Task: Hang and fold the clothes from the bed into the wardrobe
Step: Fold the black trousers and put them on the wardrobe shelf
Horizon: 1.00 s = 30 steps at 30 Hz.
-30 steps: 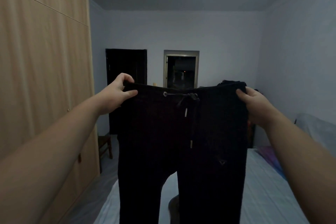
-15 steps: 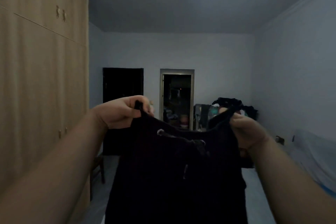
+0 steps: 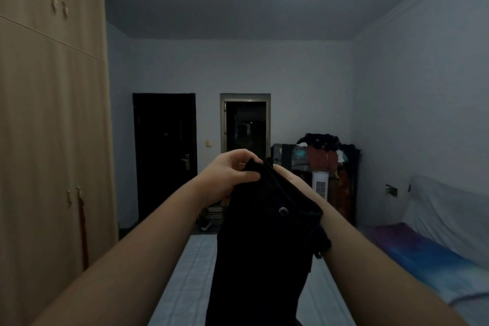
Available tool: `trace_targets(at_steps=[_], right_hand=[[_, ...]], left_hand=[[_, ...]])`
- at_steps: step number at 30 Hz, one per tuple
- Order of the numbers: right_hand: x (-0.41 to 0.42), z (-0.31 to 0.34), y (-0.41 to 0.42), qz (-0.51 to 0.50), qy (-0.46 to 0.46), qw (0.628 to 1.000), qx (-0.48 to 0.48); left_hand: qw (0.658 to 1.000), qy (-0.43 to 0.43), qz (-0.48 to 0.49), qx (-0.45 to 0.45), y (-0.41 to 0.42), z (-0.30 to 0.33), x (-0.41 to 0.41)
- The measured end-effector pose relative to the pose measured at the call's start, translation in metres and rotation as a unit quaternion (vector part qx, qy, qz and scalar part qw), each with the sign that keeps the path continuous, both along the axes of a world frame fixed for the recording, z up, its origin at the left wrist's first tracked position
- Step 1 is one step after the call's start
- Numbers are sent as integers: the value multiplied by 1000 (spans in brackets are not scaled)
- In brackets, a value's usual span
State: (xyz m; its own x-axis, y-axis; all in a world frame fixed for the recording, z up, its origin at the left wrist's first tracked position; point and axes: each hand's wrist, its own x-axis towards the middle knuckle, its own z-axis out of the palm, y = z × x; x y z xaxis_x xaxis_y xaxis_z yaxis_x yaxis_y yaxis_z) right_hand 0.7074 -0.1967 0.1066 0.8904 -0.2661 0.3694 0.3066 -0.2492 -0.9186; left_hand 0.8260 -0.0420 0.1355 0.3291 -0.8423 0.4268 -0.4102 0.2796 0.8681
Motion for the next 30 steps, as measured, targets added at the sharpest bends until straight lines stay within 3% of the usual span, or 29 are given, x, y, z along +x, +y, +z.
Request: trace_targets(at_steps=[4, 8, 10, 13, 14, 18, 27, 30], right_hand=[[7, 7, 1, -76, 57, 991, -91], [5, 13, 2, -100, 128, 974, -159], [-3, 11, -1, -83, 84, 984, -131], [-29, 11, -9, -60, -53, 996, -27], [-38, 9, -10, -54, -66, 995, -45], [-54, -9, -9, -64, 53, 961, -263], [-51, -21, -6, -47, 170, 934, -311], [-48, -20, -5, -18, 283, 886, -368]], left_hand=[[997, 27, -63, 18, -3, -5, 3], [1000, -4, -26, 8, -3, -10, 6], [1000, -16, -11, -8, -1, -15, 9], [999, -11, 20, -36, 5, -18, 18], [999, -8, 31, -41, 8, -18, 21], [997, -2, 59, -48, 18, -16, 28], [998, -20, 67, -10, 27, -24, 34], [998, -30, 58, 23, 33, -27, 36]])
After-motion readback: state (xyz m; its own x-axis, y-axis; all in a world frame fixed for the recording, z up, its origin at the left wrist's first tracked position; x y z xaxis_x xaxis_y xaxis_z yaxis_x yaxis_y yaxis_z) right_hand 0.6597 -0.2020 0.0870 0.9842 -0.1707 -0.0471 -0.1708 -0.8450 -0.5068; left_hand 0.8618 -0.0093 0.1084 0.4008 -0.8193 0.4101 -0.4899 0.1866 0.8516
